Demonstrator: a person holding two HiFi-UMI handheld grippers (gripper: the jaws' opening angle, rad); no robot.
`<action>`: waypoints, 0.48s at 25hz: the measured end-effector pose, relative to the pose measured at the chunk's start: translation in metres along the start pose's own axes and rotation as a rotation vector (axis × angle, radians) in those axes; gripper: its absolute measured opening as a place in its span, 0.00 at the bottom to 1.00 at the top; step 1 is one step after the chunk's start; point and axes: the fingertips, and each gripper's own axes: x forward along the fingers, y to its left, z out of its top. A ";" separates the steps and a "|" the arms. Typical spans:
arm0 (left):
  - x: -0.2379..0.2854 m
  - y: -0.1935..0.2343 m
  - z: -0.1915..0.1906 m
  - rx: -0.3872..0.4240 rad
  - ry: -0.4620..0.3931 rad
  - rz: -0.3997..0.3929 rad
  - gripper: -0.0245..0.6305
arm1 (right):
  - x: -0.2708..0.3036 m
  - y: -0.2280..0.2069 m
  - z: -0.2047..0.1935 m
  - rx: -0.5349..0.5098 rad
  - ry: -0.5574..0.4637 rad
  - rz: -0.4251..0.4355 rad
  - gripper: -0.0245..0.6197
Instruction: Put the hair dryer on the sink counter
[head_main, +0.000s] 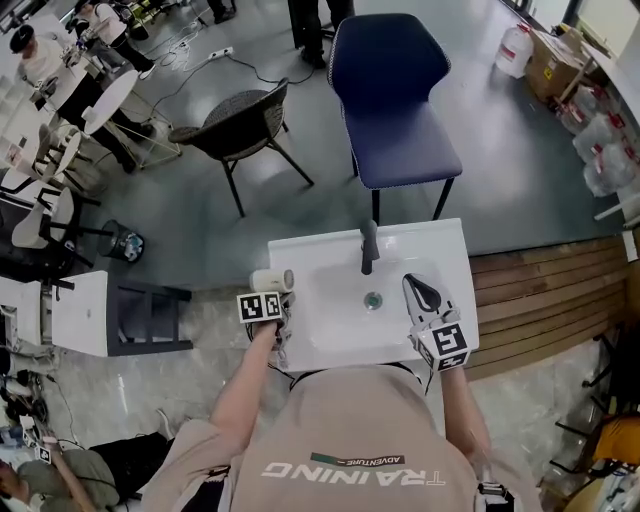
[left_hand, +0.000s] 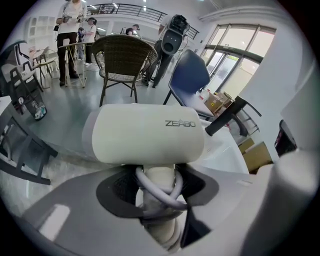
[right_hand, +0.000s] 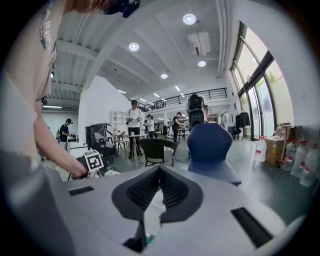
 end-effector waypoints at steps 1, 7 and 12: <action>0.002 0.000 0.000 0.008 0.006 0.004 0.37 | 0.000 -0.001 -0.001 0.000 0.000 -0.002 0.05; 0.010 0.000 -0.003 0.009 0.048 0.034 0.37 | -0.003 -0.007 -0.002 0.006 -0.005 -0.012 0.05; 0.014 0.005 -0.003 -0.003 0.066 0.047 0.37 | -0.003 -0.005 -0.001 0.005 -0.009 -0.013 0.05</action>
